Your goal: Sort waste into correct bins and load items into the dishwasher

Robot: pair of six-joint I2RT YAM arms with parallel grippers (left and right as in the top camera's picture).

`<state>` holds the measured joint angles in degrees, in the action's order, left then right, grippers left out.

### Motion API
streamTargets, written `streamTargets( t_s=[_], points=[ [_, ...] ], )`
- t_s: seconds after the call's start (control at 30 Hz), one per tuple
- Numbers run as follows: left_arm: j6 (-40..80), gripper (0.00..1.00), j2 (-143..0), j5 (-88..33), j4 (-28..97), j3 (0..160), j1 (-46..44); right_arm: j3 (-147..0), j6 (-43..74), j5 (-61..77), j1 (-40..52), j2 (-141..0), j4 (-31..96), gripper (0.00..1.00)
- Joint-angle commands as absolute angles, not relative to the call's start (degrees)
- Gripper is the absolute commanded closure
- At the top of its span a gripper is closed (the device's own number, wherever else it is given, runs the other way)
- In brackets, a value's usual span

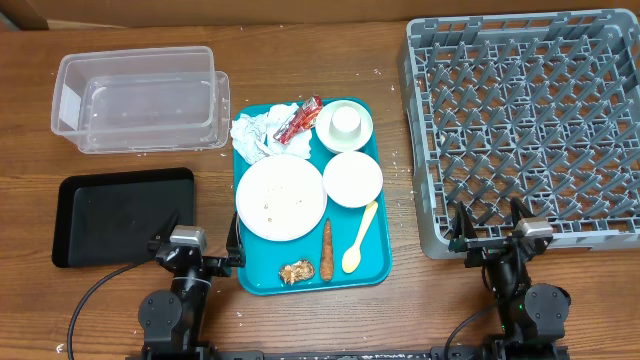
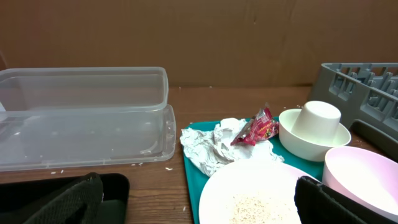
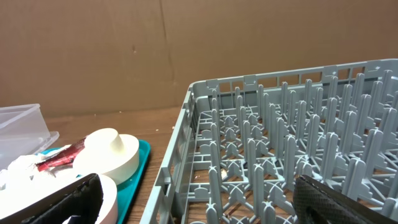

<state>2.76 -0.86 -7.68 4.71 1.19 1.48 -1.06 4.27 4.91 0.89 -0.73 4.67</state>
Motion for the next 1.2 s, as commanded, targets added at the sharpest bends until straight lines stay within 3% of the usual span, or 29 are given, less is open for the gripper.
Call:
streamTargets(
  t_s=[0.0,0.73,0.8,0.87,0.97,1.17],
  points=[
    [1.67,0.0,-0.36,-7.07,4.67,0.75,1.1,-0.47,4.05,4.32,1.1,-0.3,4.43,0.0],
    [2.39,0.0,-0.36,-7.9,2.68,0.75,1.08,-0.47,4.05,4.32,1.1,-0.3,4.43,0.0],
    [7.79,0.0,-0.36,-13.67,-0.16,0.75,1.06,-0.47,4.05,4.32,1.1,-0.3,4.43,0.0],
    [21.02,0.0,-0.36,-27.14,-3.51,0.75,1.06,-0.47,4.05,4.32,1.1,-0.3,4.43,0.0],
    [30.81,0.0,-0.36,-33.76,-4.8,0.75,1.06,-0.47,4.05,4.32,1.1,-0.3,4.43,0.0],
    [34.22,0.0,-0.36,-40.75,-15.25,1.76,1.1,-0.47,4.05,4.32,1.1,-0.3,4.43,0.0]
  ],
)
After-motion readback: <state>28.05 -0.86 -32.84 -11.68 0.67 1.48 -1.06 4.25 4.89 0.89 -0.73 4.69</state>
